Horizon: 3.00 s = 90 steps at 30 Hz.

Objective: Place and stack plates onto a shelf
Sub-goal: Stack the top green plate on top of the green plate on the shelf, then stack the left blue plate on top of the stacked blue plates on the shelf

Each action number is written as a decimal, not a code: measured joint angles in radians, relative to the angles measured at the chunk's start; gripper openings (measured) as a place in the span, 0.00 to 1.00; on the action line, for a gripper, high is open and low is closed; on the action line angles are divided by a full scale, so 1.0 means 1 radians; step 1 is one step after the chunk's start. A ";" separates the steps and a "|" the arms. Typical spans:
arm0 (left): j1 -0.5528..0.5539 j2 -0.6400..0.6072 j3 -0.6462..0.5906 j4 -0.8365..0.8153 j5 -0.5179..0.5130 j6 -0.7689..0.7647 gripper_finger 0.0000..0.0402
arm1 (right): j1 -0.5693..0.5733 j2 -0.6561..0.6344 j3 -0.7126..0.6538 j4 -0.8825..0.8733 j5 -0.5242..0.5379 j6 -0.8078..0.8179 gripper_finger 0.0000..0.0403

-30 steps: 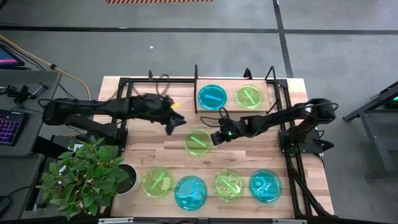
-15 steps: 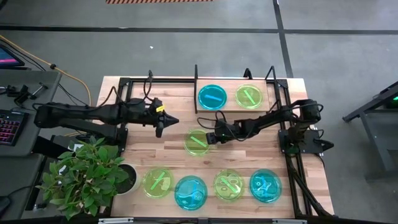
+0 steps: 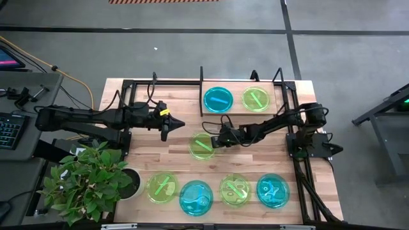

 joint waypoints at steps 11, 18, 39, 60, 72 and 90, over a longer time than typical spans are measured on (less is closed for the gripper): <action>0.000 -0.045 0.000 0.001 -0.058 0.050 0.00 | -0.032 -0.277 -0.040 -0.240 -0.023 -0.184 0.00; 0.000 -0.099 0.001 0.004 -0.105 0.086 0.00 | -0.026 -0.650 -0.285 -0.301 -0.016 -0.080 0.00; 0.000 -0.117 0.001 0.003 -0.200 0.084 0.00 | -0.083 -1.023 -0.456 -0.582 0.812 0.724 0.00; 0.000 -0.116 0.001 0.003 -0.259 0.078 0.00 | -0.280 -0.857 -0.455 -0.498 0.676 0.726 0.01; 0.000 -0.116 0.001 0.003 -0.260 0.078 0.00 | -0.302 -0.867 -0.455 -0.476 0.672 0.636 0.29; 0.000 -0.116 0.001 0.004 -0.282 0.076 0.00 | -0.417 -0.873 -0.276 -0.530 0.563 0.220 0.40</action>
